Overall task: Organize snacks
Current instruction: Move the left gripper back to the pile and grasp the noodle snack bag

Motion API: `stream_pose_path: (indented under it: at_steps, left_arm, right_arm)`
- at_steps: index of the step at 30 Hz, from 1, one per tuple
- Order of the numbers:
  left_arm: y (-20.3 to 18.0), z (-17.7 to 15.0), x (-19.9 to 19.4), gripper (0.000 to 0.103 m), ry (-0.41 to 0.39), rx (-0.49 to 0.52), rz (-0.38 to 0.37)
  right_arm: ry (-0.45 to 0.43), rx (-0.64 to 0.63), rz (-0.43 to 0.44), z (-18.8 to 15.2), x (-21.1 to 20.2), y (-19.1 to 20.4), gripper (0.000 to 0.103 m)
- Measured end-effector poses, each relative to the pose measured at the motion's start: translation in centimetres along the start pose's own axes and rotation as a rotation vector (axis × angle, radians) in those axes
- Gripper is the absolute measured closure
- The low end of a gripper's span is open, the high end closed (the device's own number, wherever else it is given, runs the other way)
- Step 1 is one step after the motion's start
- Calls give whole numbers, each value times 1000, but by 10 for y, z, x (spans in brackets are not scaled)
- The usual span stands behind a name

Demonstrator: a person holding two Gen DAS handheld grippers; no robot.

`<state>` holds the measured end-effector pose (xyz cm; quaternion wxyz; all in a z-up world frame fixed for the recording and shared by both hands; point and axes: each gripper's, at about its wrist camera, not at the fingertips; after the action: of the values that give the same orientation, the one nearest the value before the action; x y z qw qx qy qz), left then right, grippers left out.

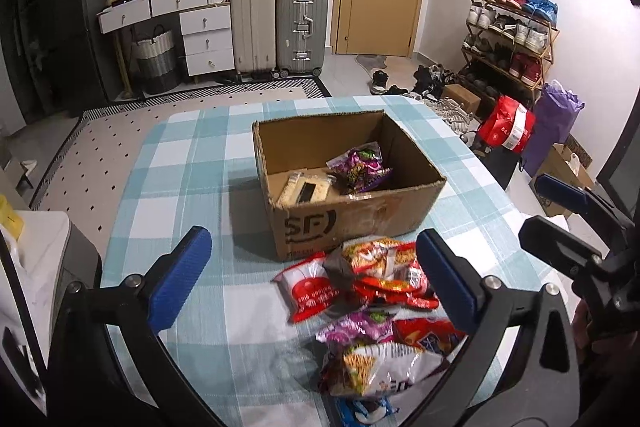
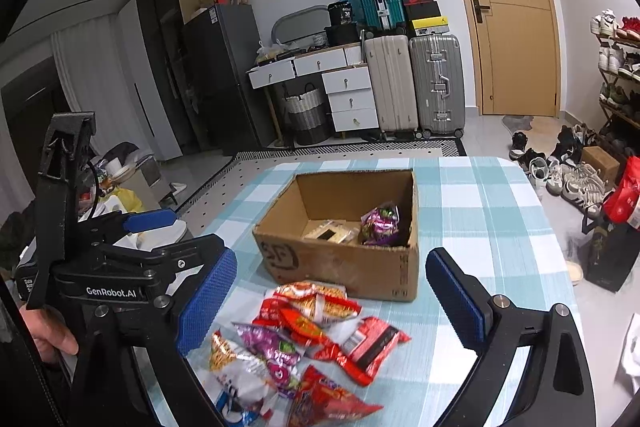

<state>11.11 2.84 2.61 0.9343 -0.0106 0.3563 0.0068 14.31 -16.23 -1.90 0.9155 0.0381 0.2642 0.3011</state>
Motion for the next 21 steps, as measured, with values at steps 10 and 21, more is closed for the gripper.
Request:
stream_pose_path:
  at_steps: [10,21]
  left_arm:
    - [0,-36,-15,1,23,-27,-32]
    - [-2,-84,0,1,34,-19,-116]
  right_arm:
    - [7,26,-4,-30,-20,3,3]
    - [44,56,7,-57,-26,0,3]
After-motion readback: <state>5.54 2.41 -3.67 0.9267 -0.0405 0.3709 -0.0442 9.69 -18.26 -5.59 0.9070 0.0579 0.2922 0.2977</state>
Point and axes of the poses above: each gripper's, at about its wrist camera, not at the fingertips, and x roughly the way its jaws point, y to its left, z to its top, and after that the axes turned 2 degrees about z, right-handed
